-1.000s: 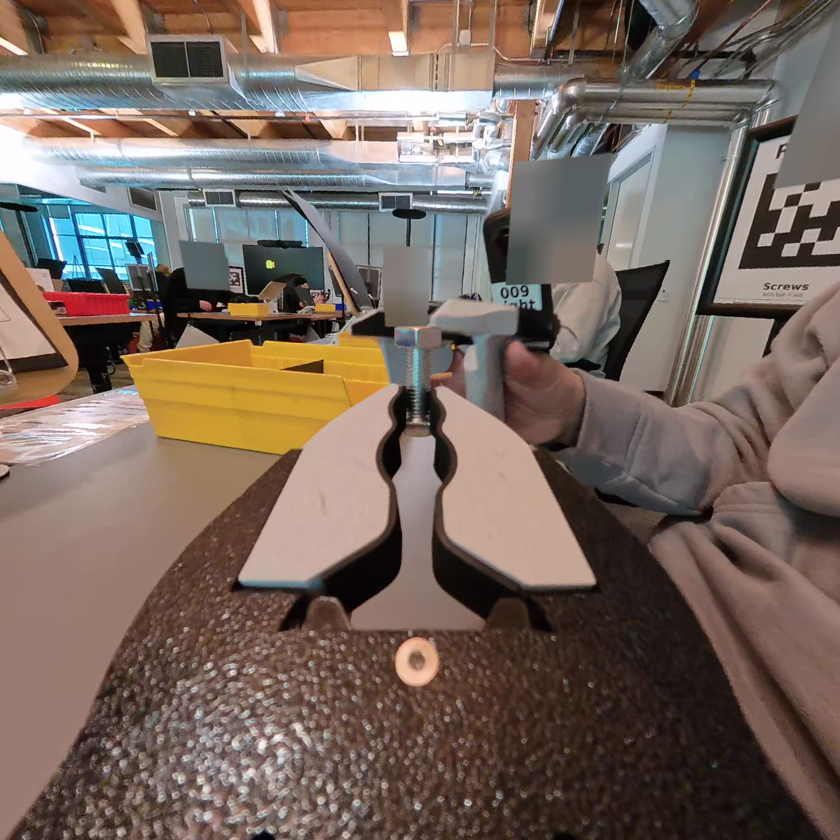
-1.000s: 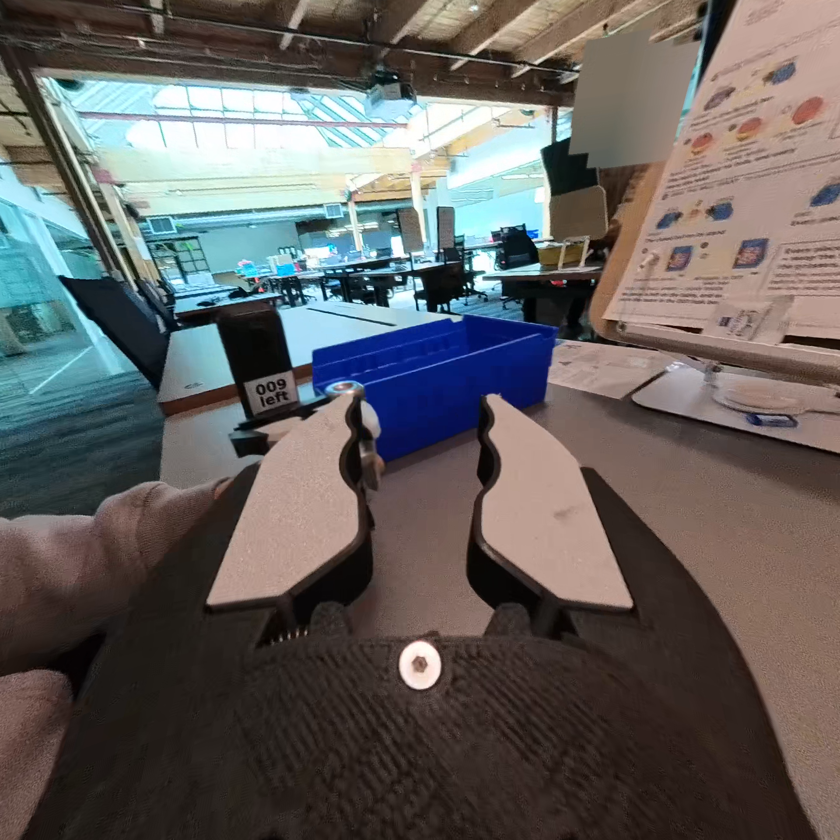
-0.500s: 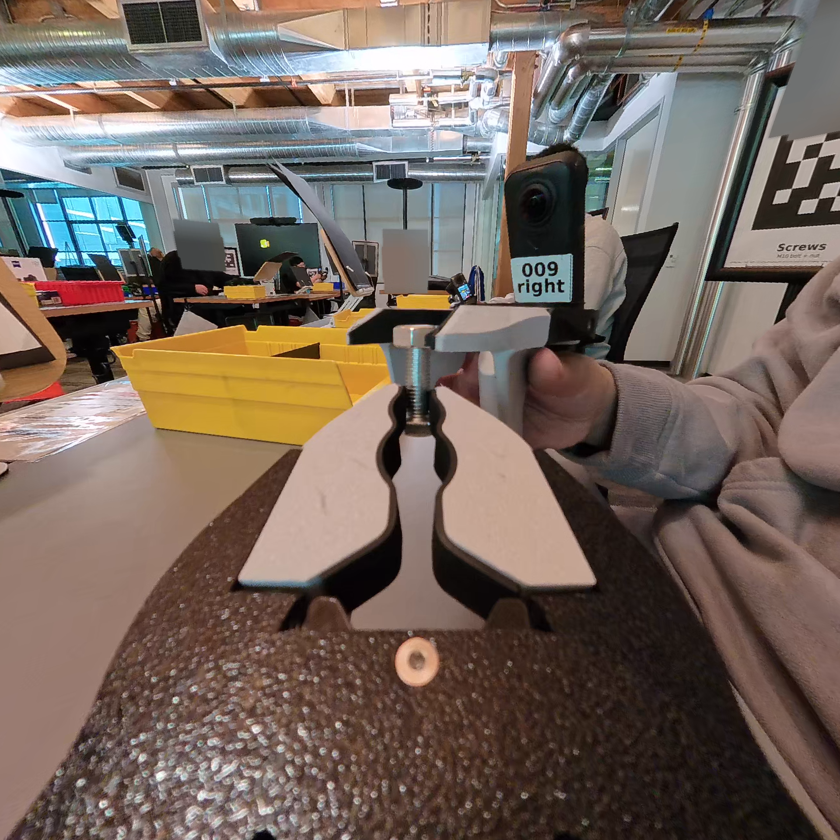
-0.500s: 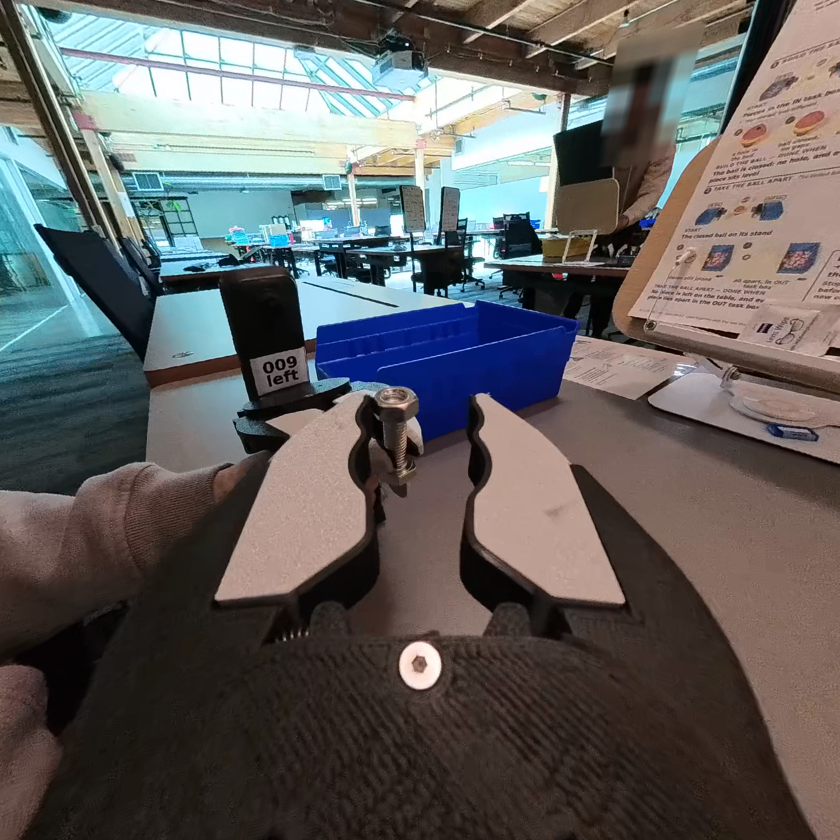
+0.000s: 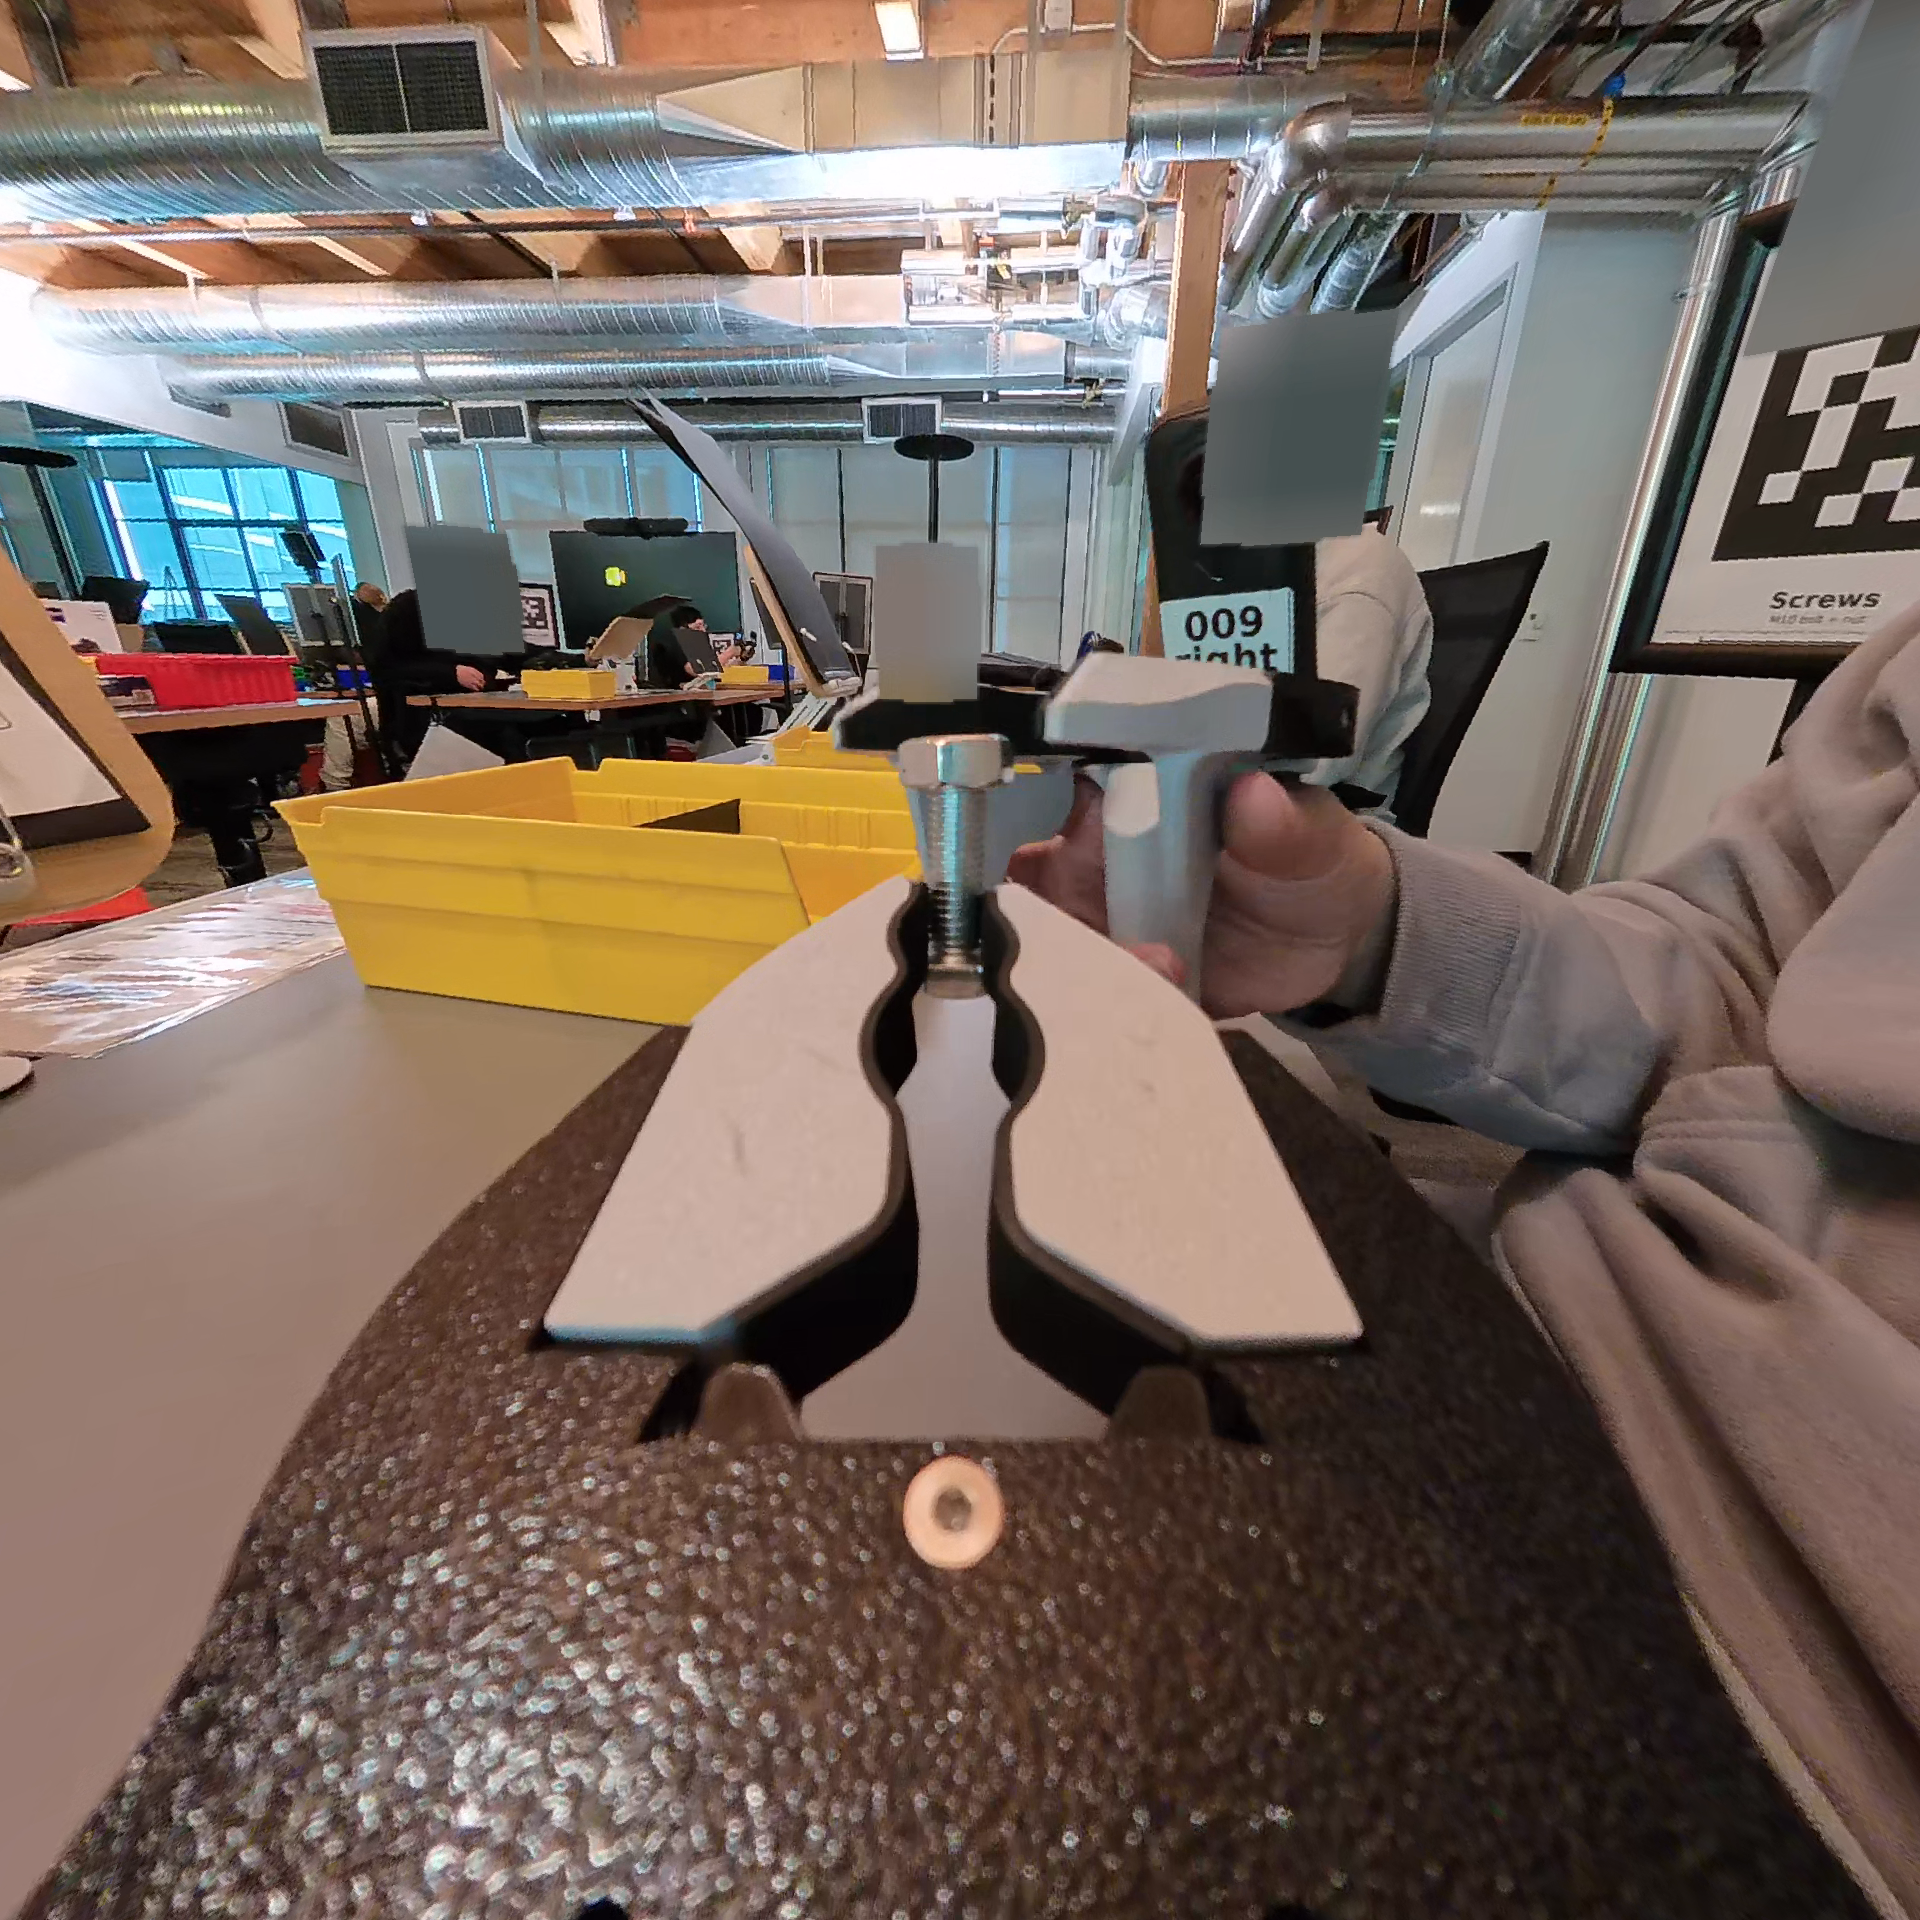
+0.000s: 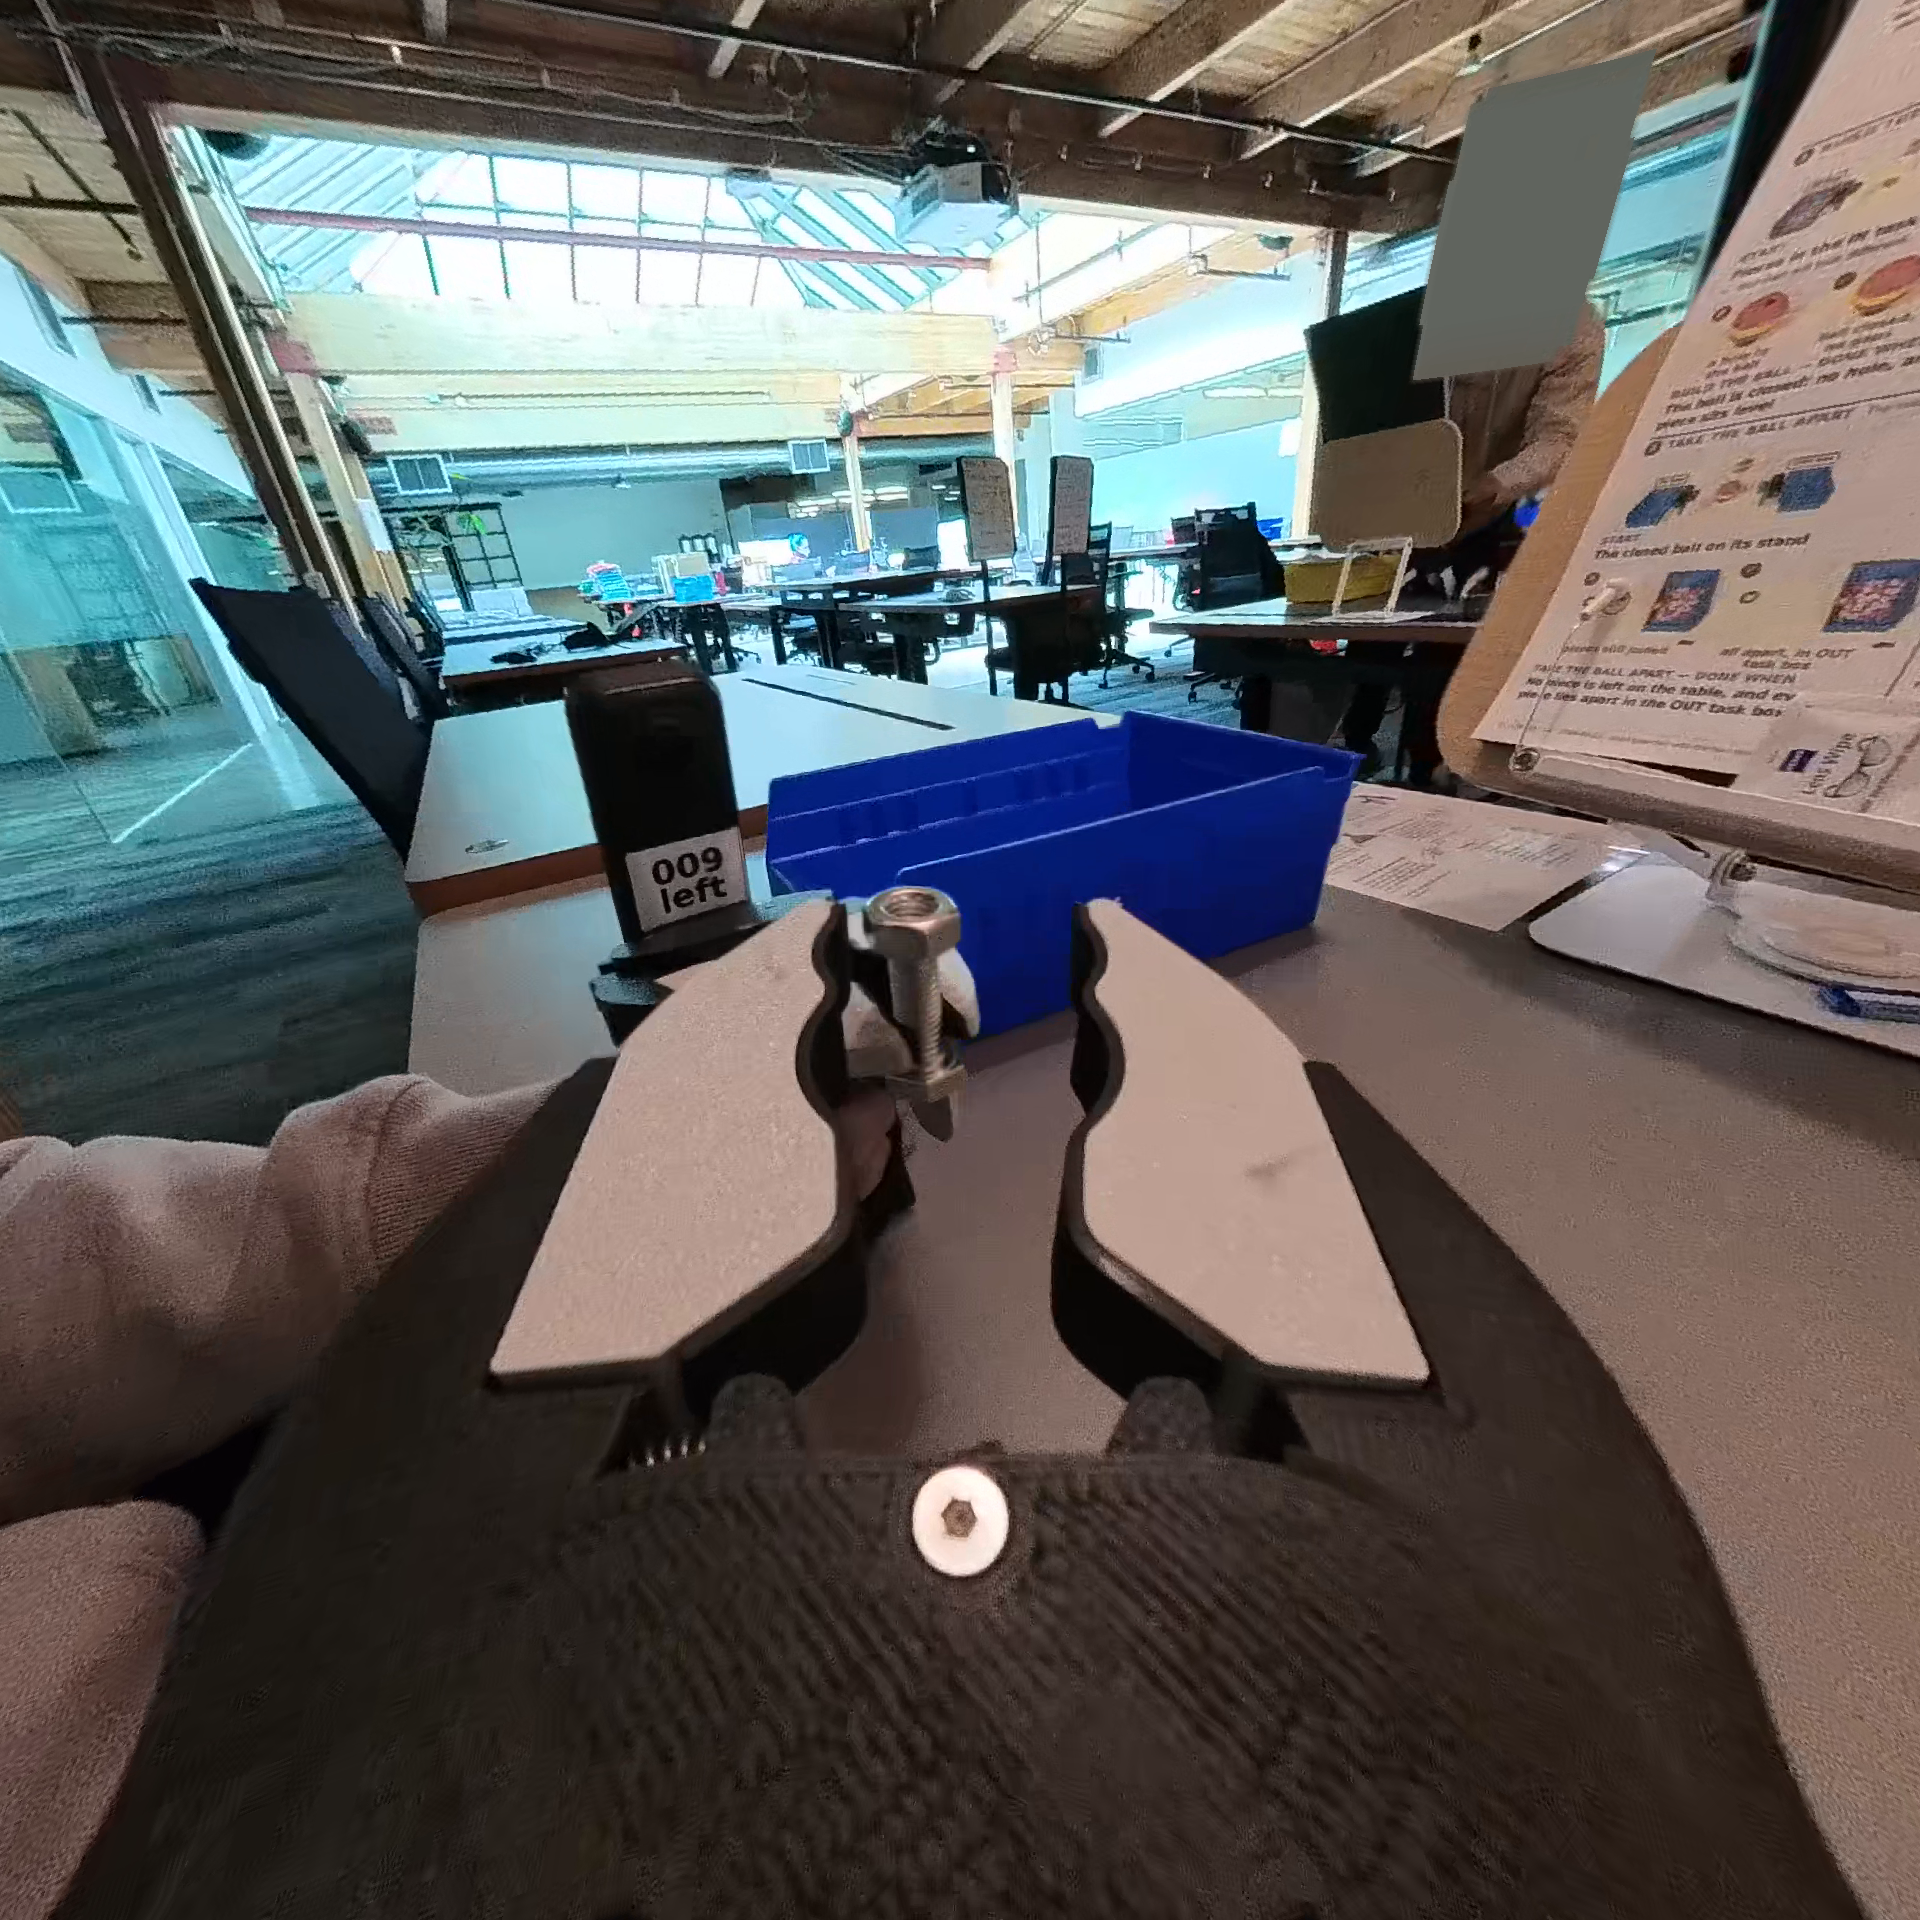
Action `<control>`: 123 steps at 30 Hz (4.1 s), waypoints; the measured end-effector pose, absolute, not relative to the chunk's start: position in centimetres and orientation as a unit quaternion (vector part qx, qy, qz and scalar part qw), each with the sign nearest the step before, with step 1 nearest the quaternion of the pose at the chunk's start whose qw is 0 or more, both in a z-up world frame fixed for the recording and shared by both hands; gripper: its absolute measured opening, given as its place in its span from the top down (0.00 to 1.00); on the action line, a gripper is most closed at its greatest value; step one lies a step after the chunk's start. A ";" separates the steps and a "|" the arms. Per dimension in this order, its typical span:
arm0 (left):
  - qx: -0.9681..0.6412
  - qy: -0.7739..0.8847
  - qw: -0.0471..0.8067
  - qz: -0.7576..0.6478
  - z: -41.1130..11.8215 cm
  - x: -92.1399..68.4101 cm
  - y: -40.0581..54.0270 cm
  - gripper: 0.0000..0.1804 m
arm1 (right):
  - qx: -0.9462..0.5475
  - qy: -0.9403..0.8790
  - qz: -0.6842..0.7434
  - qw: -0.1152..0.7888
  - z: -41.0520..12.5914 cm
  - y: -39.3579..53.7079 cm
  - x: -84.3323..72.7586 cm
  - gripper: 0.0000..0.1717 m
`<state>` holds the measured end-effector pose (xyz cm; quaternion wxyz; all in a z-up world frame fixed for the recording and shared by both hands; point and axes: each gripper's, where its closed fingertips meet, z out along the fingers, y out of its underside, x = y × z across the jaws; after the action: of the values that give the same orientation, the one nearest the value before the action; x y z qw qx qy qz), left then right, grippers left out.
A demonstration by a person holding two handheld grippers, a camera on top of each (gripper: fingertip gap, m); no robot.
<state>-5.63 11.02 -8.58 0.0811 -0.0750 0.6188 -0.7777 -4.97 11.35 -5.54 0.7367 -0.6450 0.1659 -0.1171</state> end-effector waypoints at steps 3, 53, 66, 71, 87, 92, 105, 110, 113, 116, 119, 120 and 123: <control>-0.074 0.621 0.082 -0.776 -8.6 -5.7 11.0 0.95 | -0.656 0.158 -0.116 0.729 -6.0 12.1 -5.5 0.80; -0.032 0.625 0.004 -0.780 -8.6 -7.5 10.1 0.95 | -0.676 0.321 -0.421 0.513 -6.1 -4.9 3.7 0.89; -0.052 0.631 0.017 -0.774 -9.0 -6.8 10.1 0.95 | -0.728 0.391 -0.449 0.338 -15.1 -13.9 7.6 0.89; -0.054 0.632 0.019 -0.773 -9.0 -6.7 10.1 0.95 | -0.722 0.397 -0.419 0.382 -14.0 -13.1 7.0 0.78; -0.036 0.636 0.025 -0.770 -9.0 -7.2 9.7 0.95 | -0.725 0.029 -0.128 0.676 -6.6 11.0 -8.1 0.88; -0.037 0.639 0.028 -0.768 -9.1 -7.1 9.8 0.95 | -0.723 0.036 -0.108 0.681 -7.3 11.8 -8.2 0.95; -0.106 0.623 0.112 -0.767 -8.9 -4.7 11.2 0.85 | -0.769 0.154 -0.370 0.498 -5.5 1.9 2.5 0.95; -0.104 0.648 0.106 -0.747 -9.8 -4.7 10.6 0.80 | -0.832 0.226 -0.448 0.237 -5.4 -8.6 13.3 0.95; -0.109 0.667 0.141 -0.724 -10.3 -4.3 10.1 0.71 | -0.856 0.238 -0.439 0.133 -6.4 -12.6 19.6 0.95; -0.113 0.664 0.161 -0.721 -10.3 -4.1 10.3 0.65 | -0.886 0.236 -0.399 0.014 -9.0 -16.3 23.5 0.95; -0.129 0.653 0.156 -0.730 -10.0 -3.7 10.8 0.66 | -0.898 0.244 -0.363 -0.047 -11.5 -18.5 25.9 0.95; -0.133 0.649 0.154 -0.733 -10.0 -3.6 10.9 0.65 | -0.903 0.248 -0.346 -0.051 -12.4 -18.8 26.4 0.95; -0.140 0.649 0.163 -0.730 -10.0 -3.3 11.2 0.63 | -0.911 0.249 -0.323 -0.062 -14.4 -19.0 27.2 0.94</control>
<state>-3.35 11.17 -9.99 0.1626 -0.1397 0.6489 -0.7300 27.17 -19.04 -14.42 -0.0619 -0.9109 0.2491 -0.3231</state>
